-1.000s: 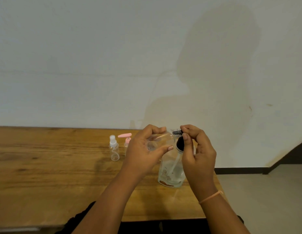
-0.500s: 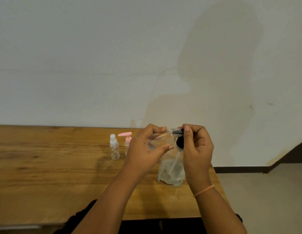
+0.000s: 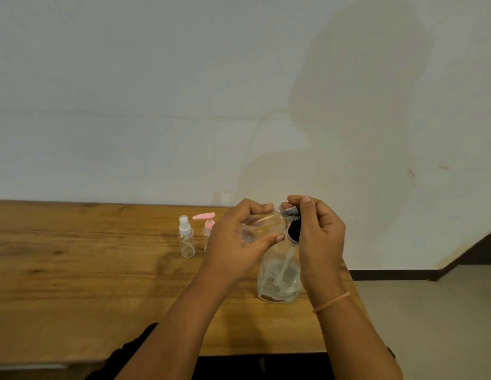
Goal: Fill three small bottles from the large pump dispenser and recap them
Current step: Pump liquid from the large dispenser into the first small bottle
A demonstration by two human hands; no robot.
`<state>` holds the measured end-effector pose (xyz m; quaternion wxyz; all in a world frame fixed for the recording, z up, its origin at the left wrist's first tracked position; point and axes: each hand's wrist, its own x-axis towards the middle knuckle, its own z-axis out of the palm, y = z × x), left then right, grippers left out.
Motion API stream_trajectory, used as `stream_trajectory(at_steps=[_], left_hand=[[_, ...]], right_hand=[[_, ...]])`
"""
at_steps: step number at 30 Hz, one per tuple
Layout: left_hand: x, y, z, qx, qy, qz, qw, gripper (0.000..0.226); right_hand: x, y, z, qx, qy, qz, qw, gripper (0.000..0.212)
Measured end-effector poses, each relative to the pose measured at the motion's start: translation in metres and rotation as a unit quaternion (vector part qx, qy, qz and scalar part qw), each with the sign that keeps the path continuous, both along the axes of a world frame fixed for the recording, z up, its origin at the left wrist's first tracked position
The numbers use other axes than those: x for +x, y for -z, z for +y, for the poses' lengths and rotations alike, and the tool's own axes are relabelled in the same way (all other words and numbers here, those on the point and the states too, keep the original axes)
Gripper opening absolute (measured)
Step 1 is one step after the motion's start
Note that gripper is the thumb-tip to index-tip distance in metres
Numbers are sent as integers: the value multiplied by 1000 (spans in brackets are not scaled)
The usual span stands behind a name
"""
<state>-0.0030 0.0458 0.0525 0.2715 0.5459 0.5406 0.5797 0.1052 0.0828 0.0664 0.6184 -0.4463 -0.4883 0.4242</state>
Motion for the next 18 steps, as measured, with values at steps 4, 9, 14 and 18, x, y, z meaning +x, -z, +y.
stream_trajectory(at_steps=[4, 9, 14, 18], left_hand=[[0, 3, -2, -2, 0, -9, 1000, 37], [1, -3, 0, 10, 4, -5, 1000, 36], [0, 0, 1, 7, 2, -10, 1000, 36], [-2, 2, -1, -9, 3, -4, 1000, 38]], right_hand=[[3, 2, -2, -15, -12, -21, 1000, 30], [6, -10, -2, -38, -37, -13, 999, 41], [5, -8, 0, -54, -41, -72, 995, 41], [2, 0, -2, -4, -2, -140, 990, 42]])
